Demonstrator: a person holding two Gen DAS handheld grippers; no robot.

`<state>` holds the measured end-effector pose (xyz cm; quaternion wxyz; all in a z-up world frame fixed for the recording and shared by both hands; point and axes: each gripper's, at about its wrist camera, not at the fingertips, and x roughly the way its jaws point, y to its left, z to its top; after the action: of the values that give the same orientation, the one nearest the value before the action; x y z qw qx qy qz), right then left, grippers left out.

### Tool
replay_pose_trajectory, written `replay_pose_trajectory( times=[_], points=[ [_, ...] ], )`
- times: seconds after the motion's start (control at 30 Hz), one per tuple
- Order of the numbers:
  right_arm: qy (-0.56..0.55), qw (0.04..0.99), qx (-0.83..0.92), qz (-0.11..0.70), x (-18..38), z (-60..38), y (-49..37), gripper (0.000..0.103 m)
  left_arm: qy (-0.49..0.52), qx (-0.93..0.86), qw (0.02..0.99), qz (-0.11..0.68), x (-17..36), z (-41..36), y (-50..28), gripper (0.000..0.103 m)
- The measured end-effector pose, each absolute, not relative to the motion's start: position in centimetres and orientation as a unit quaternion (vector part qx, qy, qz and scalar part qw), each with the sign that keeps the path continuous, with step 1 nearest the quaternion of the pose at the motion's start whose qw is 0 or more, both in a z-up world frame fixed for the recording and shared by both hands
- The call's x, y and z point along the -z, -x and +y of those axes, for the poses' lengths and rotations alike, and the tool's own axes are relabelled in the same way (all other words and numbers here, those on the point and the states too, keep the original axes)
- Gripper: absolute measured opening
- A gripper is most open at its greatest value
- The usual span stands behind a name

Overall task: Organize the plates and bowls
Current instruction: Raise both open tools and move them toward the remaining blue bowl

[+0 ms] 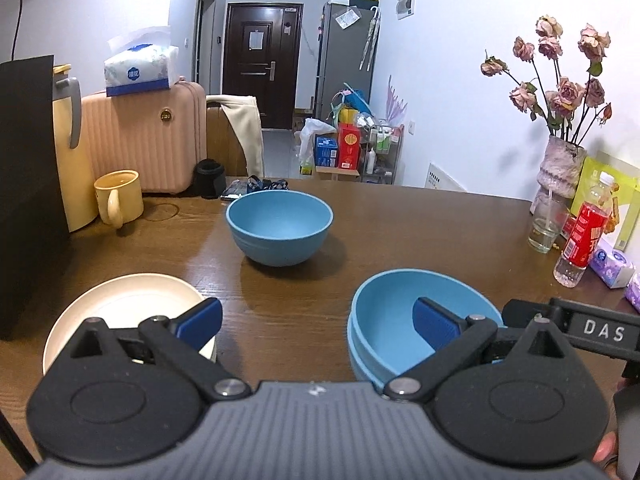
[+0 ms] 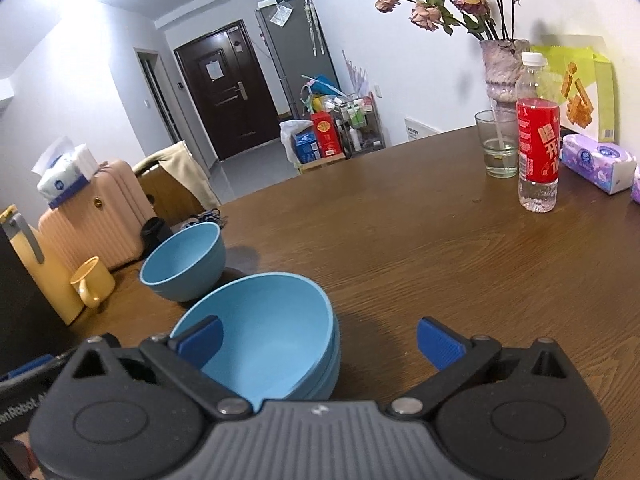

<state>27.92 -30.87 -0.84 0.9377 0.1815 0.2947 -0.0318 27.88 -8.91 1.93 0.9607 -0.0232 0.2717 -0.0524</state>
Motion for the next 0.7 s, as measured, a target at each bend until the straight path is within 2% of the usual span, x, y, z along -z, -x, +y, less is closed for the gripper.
replay_pose_trajectory(
  times=[0.7],
  points=[
    [-0.192,0.944,0.008,0.268,0.2,-31.5,-26.9,0.103,0.027,0.041,0.964,0.262,-2.4,-8.1,-26.7,0.103]
  ],
)
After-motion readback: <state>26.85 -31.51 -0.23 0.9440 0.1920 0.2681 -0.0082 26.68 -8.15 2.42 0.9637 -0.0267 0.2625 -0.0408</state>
